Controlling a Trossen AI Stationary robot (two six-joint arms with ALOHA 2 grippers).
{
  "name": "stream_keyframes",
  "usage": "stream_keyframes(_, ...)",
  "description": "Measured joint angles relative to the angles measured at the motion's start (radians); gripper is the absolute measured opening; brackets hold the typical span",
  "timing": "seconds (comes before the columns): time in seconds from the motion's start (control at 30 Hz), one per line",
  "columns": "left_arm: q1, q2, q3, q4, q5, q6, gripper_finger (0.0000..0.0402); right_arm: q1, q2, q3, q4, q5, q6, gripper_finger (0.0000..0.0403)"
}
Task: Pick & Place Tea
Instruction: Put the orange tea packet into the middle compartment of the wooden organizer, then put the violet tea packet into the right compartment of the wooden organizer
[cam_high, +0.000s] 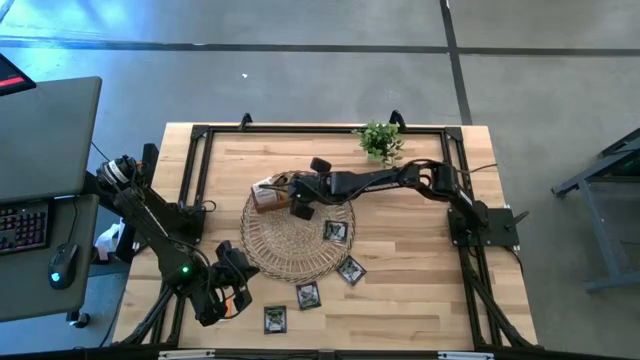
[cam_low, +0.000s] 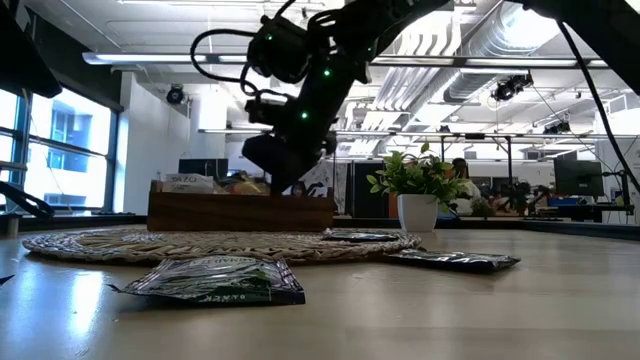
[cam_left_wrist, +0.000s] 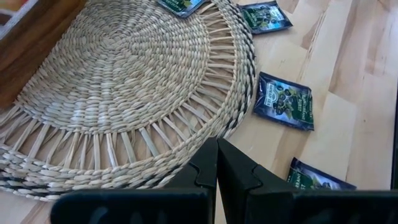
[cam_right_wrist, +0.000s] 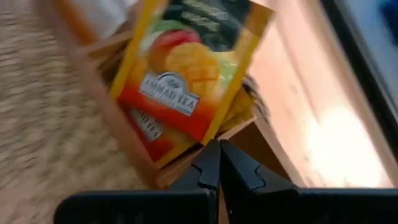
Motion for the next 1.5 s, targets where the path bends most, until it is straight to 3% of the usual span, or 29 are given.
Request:
stream_keyframes(0.07, 0.0, 0.0, 0.0, 0.001, 0.0, 0.003, 0.0003, 0.001, -0.001, 0.0, 0.005, -0.047, -0.043, 0.0002)
stream_keyframes(0.37, 0.0, 0.0, 0.0, 0.0, -0.001, 0.006, 0.0003, 0.041, -0.01, 0.0, 0.001, -0.057, -0.095, 0.0002)
stream_keyframes(0.73, 0.0, 0.0, 0.0, 0.0, -0.009, 0.006, 0.0003, 0.107, -0.01, 0.0, 0.0, 0.063, -0.163, 0.0002)
stream_keyframes(0.87, 0.0, 0.0, 0.0, -0.003, -0.112, 0.014, 0.0003, 0.138, -0.011, 0.0, 0.0, 0.087, -0.164, 0.0002)
stream_keyframes(1.03, 0.005, 0.0, 0.0, 0.0, -0.233, 0.064, 0.0003, 0.184, -0.04, 0.0, -0.006, 0.043, -0.101, 0.0003)
stream_keyframes(1.17, 0.008, 0.0, 0.0, 0.01, -0.113, 0.066, 0.0003, 0.236, -0.08, 0.0, -0.004, 0.018, -0.087, 0.0005)
stream_keyframes(1.33, 0.007, 0.0, 0.0, 0.016, 0.096, 0.066, 0.0003, 0.28, -0.111, 0.0, 0.057, -0.087, -0.086, 0.0002)
stream_keyframes(1.5, 0.008, 0.0, 0.0, 0.026, 0.272, 0.065, 0.0003, 0.314, -0.111, 0.0, 0.114, -0.092, -0.09, 0.0008)
